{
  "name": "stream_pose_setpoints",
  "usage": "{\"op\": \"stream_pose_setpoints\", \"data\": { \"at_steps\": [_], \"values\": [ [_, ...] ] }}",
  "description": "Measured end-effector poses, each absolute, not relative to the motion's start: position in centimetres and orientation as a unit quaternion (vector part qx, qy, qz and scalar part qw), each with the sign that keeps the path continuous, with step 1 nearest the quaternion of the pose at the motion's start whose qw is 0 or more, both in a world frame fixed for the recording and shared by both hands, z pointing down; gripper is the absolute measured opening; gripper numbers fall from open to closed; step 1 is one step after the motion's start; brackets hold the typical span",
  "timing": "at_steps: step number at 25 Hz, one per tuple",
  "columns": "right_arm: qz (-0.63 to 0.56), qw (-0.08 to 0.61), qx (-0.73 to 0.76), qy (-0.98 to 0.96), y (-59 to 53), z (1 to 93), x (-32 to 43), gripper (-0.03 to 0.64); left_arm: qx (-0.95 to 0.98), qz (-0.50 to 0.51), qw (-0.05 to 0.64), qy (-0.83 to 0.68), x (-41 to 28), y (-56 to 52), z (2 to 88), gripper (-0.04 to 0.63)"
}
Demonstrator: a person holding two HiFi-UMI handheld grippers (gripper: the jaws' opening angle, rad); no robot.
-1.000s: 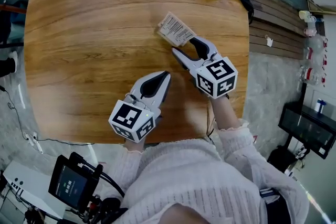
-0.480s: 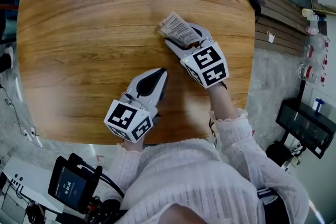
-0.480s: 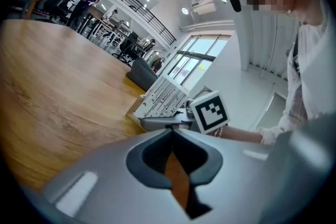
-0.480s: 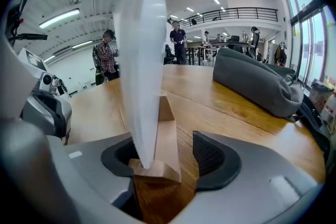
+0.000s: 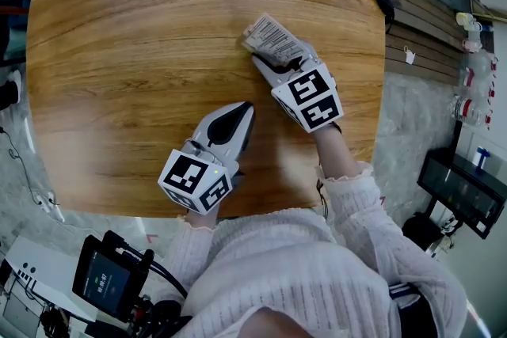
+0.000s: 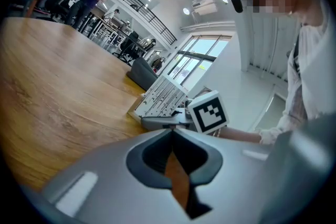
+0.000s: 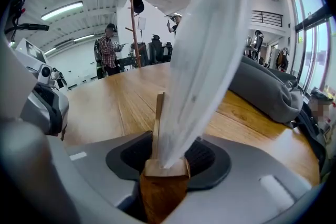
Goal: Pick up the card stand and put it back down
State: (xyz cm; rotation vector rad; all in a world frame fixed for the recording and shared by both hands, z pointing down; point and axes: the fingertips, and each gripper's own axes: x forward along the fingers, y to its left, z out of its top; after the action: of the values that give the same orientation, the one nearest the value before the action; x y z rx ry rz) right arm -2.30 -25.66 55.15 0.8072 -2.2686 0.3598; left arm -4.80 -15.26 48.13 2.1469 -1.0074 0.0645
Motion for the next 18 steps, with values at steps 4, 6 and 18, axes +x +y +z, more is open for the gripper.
{"op": "stream_pose_setpoints", "data": {
  "at_steps": [4, 6, 18],
  "values": [
    [0.140, 0.347, 0.310, -0.874, -25.6, 55.3, -2.1, 0.186, 0.840, 0.028, 0.374, -0.391, -4.6, -15.0, 48.1, 0.009],
    [0.144, 0.348, 0.309, -0.873, -25.3, 55.2, -2.0, 0.184, 0.842, 0.029, 0.370, -0.392, -4.7, -14.7, 47.9, 0.009],
    [0.145, 0.288, 0.315, -0.893, -21.8, 48.6, -1.2, 0.183, 0.860, 0.050, 0.312, -0.401, -5.2, -13.7, 44.5, 0.009]
  ]
}}
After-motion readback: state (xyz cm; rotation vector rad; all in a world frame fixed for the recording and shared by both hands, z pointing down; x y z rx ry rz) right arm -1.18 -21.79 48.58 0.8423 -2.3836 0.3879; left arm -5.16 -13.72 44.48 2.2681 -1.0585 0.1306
